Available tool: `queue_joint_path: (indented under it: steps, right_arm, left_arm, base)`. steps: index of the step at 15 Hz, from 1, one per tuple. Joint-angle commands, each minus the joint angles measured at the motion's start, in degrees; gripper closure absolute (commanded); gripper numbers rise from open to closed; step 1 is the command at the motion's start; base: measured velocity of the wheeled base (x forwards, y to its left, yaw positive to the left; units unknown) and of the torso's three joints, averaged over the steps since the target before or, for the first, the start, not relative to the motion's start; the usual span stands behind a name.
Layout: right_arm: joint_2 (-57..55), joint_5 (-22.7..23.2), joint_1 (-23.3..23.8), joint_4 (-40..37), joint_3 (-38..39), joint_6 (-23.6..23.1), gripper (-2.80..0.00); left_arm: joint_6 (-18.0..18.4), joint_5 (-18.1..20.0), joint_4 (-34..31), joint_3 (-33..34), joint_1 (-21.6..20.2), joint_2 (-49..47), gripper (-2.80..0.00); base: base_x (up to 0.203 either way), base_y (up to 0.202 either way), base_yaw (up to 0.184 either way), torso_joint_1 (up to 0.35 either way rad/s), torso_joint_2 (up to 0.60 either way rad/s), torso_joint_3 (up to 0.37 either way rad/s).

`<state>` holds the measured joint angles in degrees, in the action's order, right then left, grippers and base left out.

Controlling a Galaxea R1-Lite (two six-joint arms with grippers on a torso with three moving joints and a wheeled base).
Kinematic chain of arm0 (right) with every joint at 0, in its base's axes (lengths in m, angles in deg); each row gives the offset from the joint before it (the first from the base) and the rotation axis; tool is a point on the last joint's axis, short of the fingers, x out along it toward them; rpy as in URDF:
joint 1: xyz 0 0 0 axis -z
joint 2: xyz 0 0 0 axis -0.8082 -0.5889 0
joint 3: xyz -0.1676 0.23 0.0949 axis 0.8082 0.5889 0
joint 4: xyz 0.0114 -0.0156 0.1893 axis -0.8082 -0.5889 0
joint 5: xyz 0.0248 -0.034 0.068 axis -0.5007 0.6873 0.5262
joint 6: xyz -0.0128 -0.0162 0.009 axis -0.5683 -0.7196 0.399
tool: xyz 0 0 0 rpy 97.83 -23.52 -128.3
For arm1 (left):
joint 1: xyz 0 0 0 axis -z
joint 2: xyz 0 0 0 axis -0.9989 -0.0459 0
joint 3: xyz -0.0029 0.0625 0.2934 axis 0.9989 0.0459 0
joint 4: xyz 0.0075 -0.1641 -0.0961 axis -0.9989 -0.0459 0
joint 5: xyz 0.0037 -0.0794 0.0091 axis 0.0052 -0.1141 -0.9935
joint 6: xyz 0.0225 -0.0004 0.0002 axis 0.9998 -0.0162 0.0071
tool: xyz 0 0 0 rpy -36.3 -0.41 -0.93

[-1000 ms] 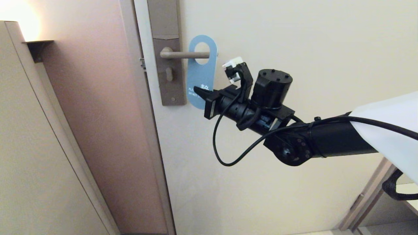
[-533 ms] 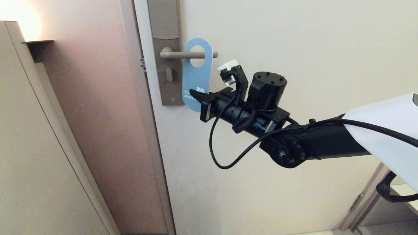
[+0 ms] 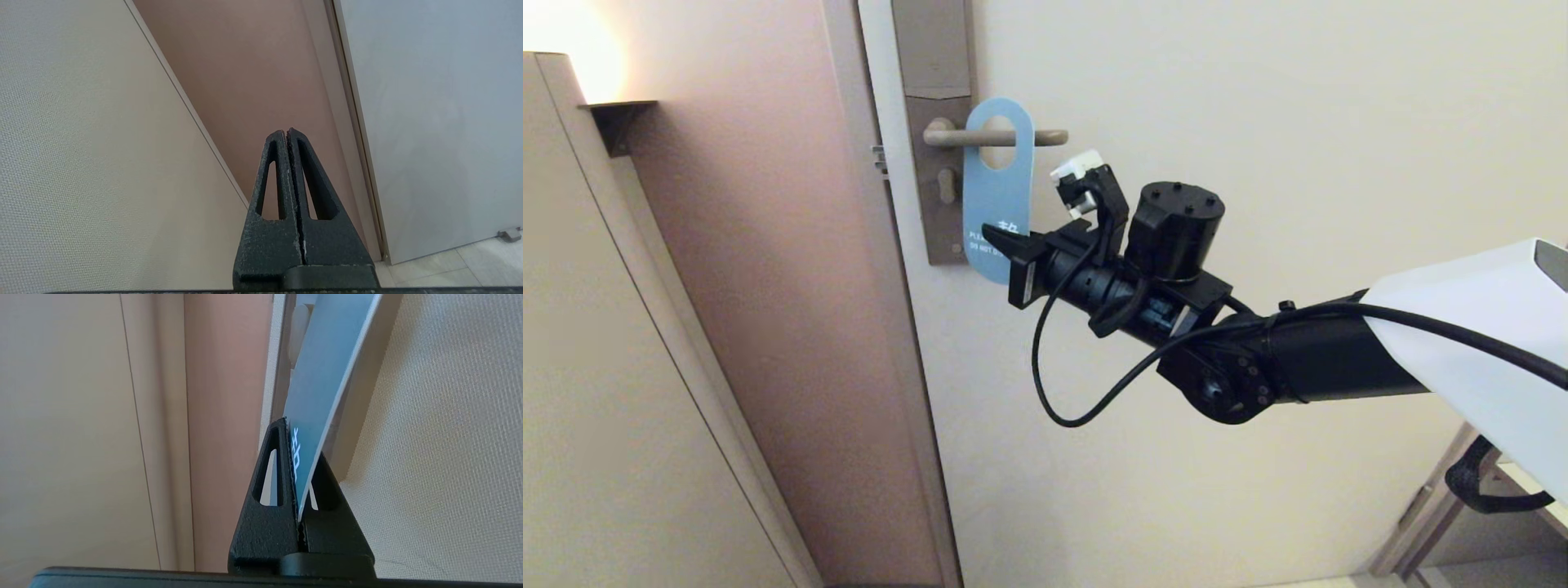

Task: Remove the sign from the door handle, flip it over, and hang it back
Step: Hang the sign back with the other side facing out

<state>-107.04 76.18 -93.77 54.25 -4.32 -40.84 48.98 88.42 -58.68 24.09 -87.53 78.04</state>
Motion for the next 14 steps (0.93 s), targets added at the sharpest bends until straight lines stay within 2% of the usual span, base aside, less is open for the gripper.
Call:
queue_joint_path:
  steps: [1,2,3,9,14]
  right_arm:
    - [0.01,0.20,-0.14,0.33,0.16,0.01,0.00]
    - [0.05,0.28,-0.14,0.33,0.07,0.01,0.00]
    - [-0.02,0.27,-0.14,0.33,0.00,-0.03,-2.80]
    - [-0.54,0.34,-0.07,1.32,-0.02,0.19,-2.80]
    - [-2.40,0.60,-0.05,10.33,0.26,0.42,-2.80]
  left_arm:
    - [0.11,0.02,0.02,0.01,-0.02,-0.07,0.00]
    - [0.11,0.02,0.02,0.01,-0.02,-0.07,0.00]
    - [0.11,0.02,0.02,0.01,-0.02,-0.07,0.00]
    - [0.11,0.02,0.02,0.01,-0.02,-0.07,0.00]
    - [0.11,0.02,0.02,0.01,-0.02,-0.07,0.00]
  base:
    - [0.000,0.000,0.000,0.000,0.00,0.000]
    - [0.000,0.000,0.000,0.000,0.00,0.000]
    - [0.000,0.000,0.000,0.000,0.00,0.000]
    - [0.000,0.000,0.000,0.000,0.00,0.000]
    - [0.000,0.000,0.000,0.000,0.00,0.000]
